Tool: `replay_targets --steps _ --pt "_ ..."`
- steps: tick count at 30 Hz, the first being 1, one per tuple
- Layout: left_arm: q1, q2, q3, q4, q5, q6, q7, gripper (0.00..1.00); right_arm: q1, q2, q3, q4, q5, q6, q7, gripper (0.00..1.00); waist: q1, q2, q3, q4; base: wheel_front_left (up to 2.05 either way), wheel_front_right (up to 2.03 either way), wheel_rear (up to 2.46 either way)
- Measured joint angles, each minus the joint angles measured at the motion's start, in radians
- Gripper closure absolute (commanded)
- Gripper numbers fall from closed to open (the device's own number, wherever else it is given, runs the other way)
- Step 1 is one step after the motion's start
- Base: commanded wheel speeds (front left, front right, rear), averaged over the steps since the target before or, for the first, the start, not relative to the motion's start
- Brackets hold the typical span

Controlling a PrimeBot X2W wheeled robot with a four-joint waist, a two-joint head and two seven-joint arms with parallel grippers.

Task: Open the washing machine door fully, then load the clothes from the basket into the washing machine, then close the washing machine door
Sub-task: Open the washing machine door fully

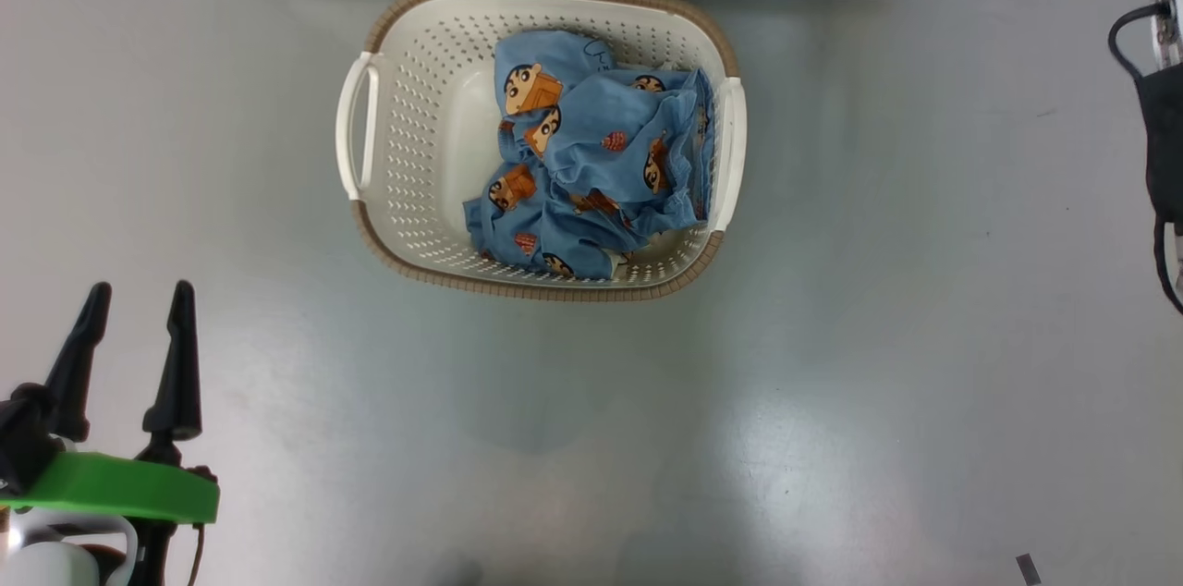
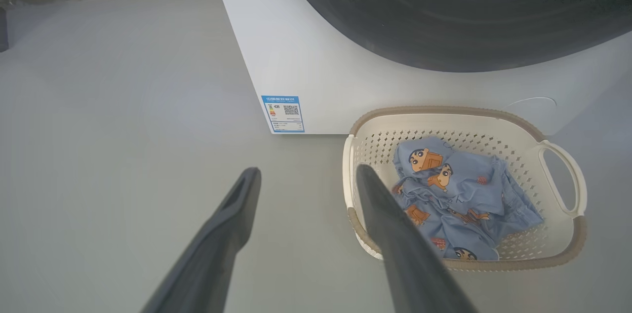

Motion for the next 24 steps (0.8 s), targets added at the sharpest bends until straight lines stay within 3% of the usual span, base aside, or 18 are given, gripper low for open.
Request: replay_targets --steps 24 --pt "0.003 -0.023 0.019 0.026 0.003 0.0 0.0 0.0 -0.04 -0.018 0.037 0.043 0.013 -0.003 0.123 1.0 0.0 0.0 -0.027 0.0 0.0 0.0 0.0"
